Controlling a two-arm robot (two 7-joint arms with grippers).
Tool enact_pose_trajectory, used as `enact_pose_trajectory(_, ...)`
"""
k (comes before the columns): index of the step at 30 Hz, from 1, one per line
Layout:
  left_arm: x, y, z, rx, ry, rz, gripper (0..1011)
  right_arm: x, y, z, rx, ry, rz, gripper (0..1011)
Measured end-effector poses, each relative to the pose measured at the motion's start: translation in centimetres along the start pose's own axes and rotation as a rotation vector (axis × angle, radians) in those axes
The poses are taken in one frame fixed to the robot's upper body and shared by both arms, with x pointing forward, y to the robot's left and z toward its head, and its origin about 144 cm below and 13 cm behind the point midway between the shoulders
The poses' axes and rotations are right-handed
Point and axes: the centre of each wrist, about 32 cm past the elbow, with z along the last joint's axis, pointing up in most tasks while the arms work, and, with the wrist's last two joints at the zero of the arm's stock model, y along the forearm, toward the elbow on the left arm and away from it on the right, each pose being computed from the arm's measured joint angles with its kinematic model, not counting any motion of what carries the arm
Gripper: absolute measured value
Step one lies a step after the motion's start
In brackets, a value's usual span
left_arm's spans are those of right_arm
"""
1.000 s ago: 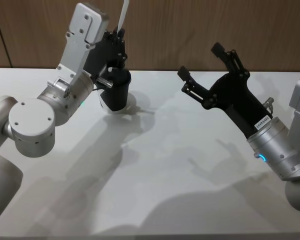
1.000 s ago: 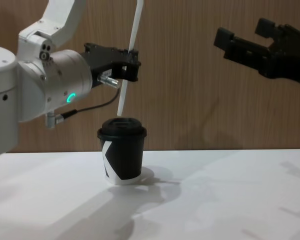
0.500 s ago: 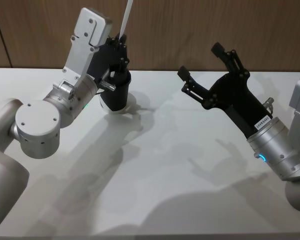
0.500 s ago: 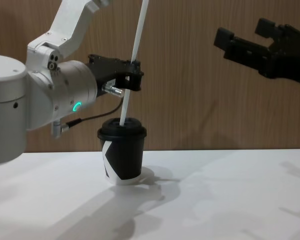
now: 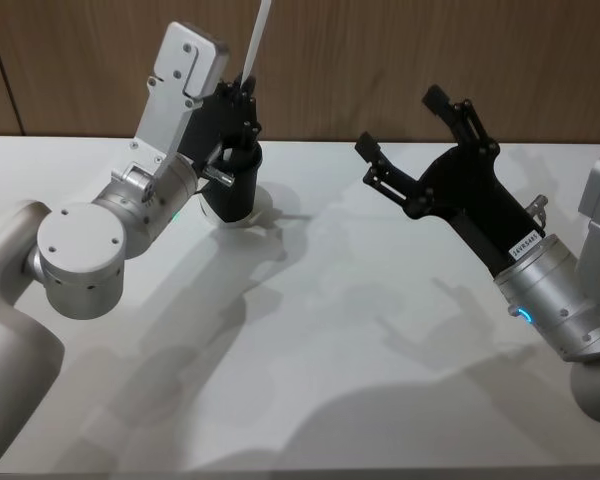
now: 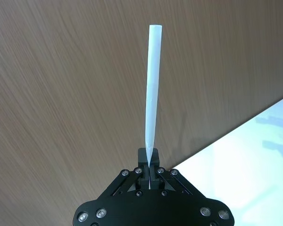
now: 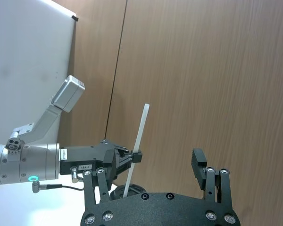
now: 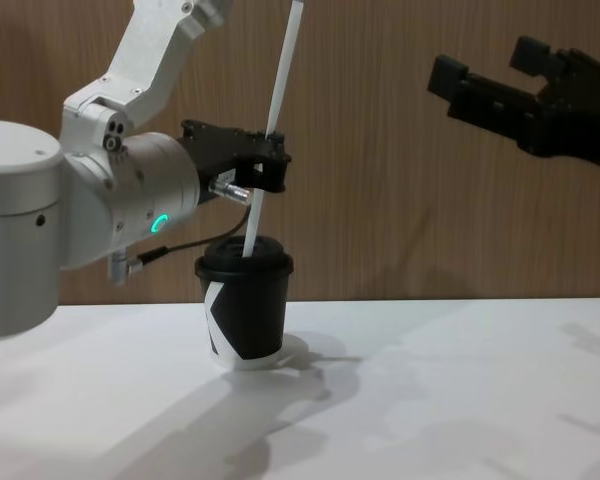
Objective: Pick up the straw with one hand, pass it to the other hand, and insert it into the cup.
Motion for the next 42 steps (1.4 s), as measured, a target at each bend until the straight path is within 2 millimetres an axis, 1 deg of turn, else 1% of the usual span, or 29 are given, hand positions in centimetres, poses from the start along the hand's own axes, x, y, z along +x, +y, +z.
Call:
enact_pose_trajectory(22,-0.19,-0.13,-0.40,0.000,-0.010,0.001,22,0.00,0.00,0.00,0.000,0.000,0.000,1001)
enact_pose_trajectory(23,-0.19,-0.14,-0.41,0.000,-0.011,0.001,36,0.00,0.00,0.00,0.000,0.000,0.000,1001)
enact_pose_trajectory(24,-0.20,-0.14,-0.42,0.000,-0.011,0.001,75,0.00,0.00,0.00,0.000,0.000,0.000,1001)
enact_pose_trajectory(25,-0.20,-0.14,-0.42,0.000,-0.011,0.001,75,0.00,0.00,0.00,0.000,0.000,0.000,1001)
enact_pose_trajectory(26,-0.21,-0.14,-0.43,0.000,-0.012,0.001,110,0.00,0.00,0.00,0.000,0.000,0.000,1001)
enact_pose_trajectory(27,-0.22,-0.15,-0.43,-0.001,-0.012,0.001,124,0.00,0.00,0.00,0.000,0.000,0.000,1001)
enact_pose_trajectory(28,-0.22,-0.15,-0.44,-0.001,-0.012,0.001,174,0.00,0.00,0.00,0.000,0.000,0.000,1001)
enact_pose_trajectory(30,-0.23,-0.15,-0.46,-0.001,-0.012,0.001,218,0.00,0.00,0.00,0.000,0.000,0.000,1001)
enact_pose_trajectory(31,-0.23,-0.15,-0.46,-0.001,-0.012,0.001,272,0.00,0.00,0.00,0.000,0.000,0.000,1001)
enact_pose_trajectory(32,-0.23,-0.15,-0.47,-0.001,-0.013,0.002,272,0.00,0.00,0.00,0.000,0.000,0.000,1001)
enact_pose_trajectory(33,-0.24,-0.15,-0.47,-0.001,-0.013,0.002,329,0.00,0.00,0.00,0.000,0.000,0.000,1001)
enact_pose_trajectory(34,-0.24,-0.15,-0.47,-0.001,-0.013,0.002,329,0.00,0.00,0.00,0.000,0.000,0.000,1001)
enact_pose_trajectory(35,-0.24,-0.15,-0.48,-0.001,-0.013,0.002,360,0.00,0.00,0.00,0.000,0.000,0.000,1001)
enact_pose_trajectory(36,-0.24,-0.15,-0.49,-0.001,-0.013,0.002,415,0.00,0.00,0.00,0.000,0.000,0.000,1001)
enact_pose_trajectory(39,-0.24,-0.15,-0.50,-0.001,-0.014,0.002,496,0.00,0.00,0.00,0.000,0.000,0.000,1001)
enact_pose_trajectory(41,-0.23,-0.15,-0.50,-0.001,-0.014,0.002,578,0.00,0.00,0.00,0.000,0.000,0.000,1001)
enact_pose_trajectory(42,-0.23,-0.15,-0.50,-0.001,-0.014,0.002,594,0.00,0.00,0.00,0.000,0.000,0.000,1001)
